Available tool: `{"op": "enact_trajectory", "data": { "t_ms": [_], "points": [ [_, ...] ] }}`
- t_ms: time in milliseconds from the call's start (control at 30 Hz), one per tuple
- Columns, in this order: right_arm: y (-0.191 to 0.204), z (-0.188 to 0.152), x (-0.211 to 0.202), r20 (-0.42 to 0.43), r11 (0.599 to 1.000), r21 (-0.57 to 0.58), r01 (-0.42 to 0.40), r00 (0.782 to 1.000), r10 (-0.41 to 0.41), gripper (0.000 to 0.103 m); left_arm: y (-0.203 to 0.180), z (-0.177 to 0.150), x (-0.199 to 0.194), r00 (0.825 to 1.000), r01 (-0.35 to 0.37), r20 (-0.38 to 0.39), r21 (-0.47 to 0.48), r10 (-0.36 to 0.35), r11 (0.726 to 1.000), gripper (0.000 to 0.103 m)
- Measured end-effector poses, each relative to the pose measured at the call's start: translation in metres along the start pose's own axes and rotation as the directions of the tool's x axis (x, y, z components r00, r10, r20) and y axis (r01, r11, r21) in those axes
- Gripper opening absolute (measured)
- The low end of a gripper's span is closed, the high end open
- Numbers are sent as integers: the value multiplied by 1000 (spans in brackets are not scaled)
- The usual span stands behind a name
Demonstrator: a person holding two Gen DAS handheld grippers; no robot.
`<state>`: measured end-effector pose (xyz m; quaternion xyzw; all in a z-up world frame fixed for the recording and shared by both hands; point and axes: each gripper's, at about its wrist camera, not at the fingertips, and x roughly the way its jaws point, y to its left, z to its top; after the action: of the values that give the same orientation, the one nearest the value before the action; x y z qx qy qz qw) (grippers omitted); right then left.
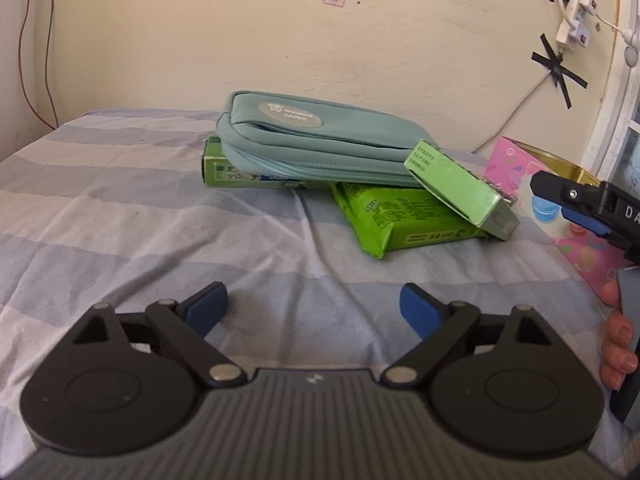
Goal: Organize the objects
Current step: 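Move the right gripper to the green tissue box, then grasp the green tissue box with the left gripper and lift it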
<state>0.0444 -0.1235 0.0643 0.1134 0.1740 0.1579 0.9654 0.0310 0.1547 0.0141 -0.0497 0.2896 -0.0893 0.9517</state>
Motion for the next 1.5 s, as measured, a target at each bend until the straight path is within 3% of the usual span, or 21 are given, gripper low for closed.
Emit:
{"op": "enact_trajectory", "data": {
  "t_ms": [333, 467, 733, 900, 1033, 1167, 1300, 1500],
  "points": [
    [-1, 0, 3, -24, 998, -1, -55, 998, 55, 102, 8, -1, -5, 998, 56, 17, -70, -55, 996, 94],
    [-1, 0, 3, -30, 997, 6, -77, 997, 77, 102, 4, -1, -5, 1000, -4, 16, -64, 5, 998, 94],
    [-11, 6, 33, -149, 992, 77, -97, 983, 108, 102, -7, 0, 0, 996, -85, -12, 6, 85, 996, 94],
    [-23, 7, 58, -265, 971, 186, -151, 944, 197, 102, -6, -1, 1, 994, -109, -13, 1, 109, 994, 94],
    [-28, 5, 53, -246, 935, 251, -250, 918, 311, 94, -6, -1, 0, 993, -114, -12, -2, 114, 993, 94],
    [-18, -2, 36, -233, 895, 258, -364, 875, 424, 94, -4, 0, -2, 994, -109, -10, -13, 109, 994, 94],
    [0, -5, 30, -228, 942, 141, -305, 916, 331, 97, -2, 0, -2, 995, -104, -7, -20, 104, 994, 94],
    [-1, -6, 34, -251, 947, 145, -285, 915, 314, 97, 9, 0, -11, 997, -69, 38, -101, 74, 992, 92]
  ]
}}
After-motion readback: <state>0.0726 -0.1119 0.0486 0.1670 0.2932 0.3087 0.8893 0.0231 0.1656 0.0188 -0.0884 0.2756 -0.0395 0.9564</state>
